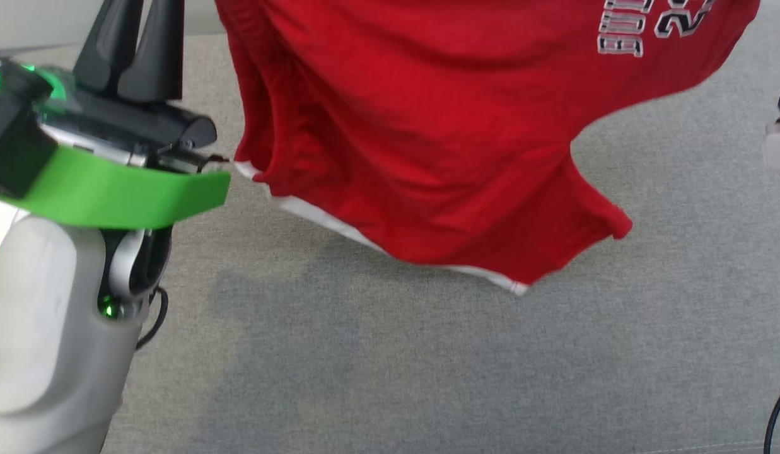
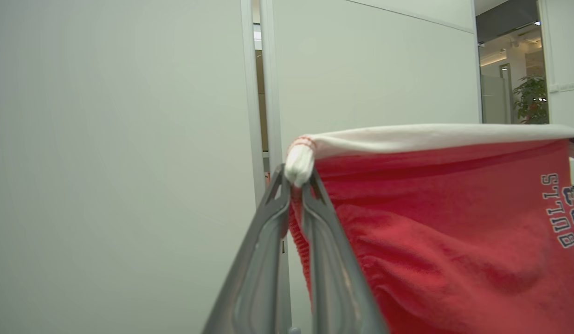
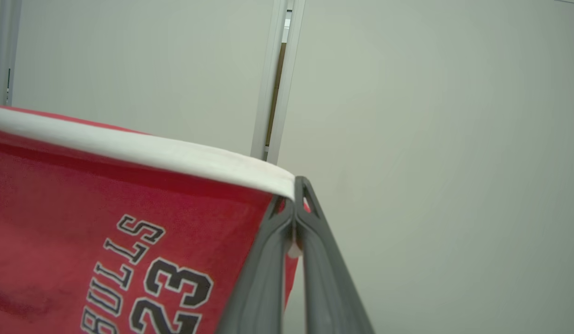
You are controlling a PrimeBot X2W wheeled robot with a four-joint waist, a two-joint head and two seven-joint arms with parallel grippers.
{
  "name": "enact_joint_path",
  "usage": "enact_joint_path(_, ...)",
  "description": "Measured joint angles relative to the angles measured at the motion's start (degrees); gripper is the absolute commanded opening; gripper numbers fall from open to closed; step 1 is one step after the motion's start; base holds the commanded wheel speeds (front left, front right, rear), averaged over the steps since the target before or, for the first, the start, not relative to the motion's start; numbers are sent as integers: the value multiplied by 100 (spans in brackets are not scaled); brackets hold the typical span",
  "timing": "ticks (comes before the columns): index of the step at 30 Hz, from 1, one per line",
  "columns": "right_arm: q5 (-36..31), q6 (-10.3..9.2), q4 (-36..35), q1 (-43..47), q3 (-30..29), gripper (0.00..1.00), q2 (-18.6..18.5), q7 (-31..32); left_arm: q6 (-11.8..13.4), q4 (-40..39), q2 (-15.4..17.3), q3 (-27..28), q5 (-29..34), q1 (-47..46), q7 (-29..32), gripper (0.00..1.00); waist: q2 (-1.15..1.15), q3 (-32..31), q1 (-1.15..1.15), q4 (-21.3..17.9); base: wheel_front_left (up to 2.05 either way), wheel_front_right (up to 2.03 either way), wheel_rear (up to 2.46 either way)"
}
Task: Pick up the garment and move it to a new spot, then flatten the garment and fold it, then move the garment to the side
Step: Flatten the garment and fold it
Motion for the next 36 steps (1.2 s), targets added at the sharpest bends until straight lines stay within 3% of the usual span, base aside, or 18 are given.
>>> enact_joint_path(10, 466, 0, 1851, -2665, 409, 0, -19, -586, -590, 2965, -880, 134, -158, -2562, -953, 0, 0, 898, 0, 33, 0, 0, 0)
enact_joint_path(13, 536, 0, 2733, -3485, 628, 0, 143, -945, -646, 3830, -1066, 323, -56, -3252, -1051, 0, 0, 1102, 0, 27, 0, 0, 0)
enact_joint_path(17, 656, 0, 3962, -3952, 1065, 0, 455, -1433, -736, 4557, -1241, 730, 105, -3452, -1071, 0, 0, 1212, 1, -72, 0, 0, 0)
enact_joint_path(22, 934, -1, 5622, -3999, 1454, 0, 1054, -2050, -754, 5439, -1389, 1243, 425, -2963, -1077, 0, 0, 1245, 1, -311, 0, 0, 0)
enact_joint_path(27, 1199, -2, 6700, -3655, 2002, 0, 1251, -2377, -735, 5990, -1582, 1505, 662, -2402, -1078, 0, 0, 1305, 1, -455, 0, 0, 0)
enact_joint_path(32, 1500, -3, 7010, -2860, 2375, 0, 1260, -2485, -871, 5945, -1673, 1541, 792, -1690, -1078, 0, 0, 1311, 0, -390, 0, 0, 0)
enact_joint_path(36, 1564, -3, 6431, -1844, 2372, 0, 1200, -2487, -969, 5401, -1694, 1472, 770, -757, -1078, 0, 0, 1189, 0, -354, 0, 0, 0)
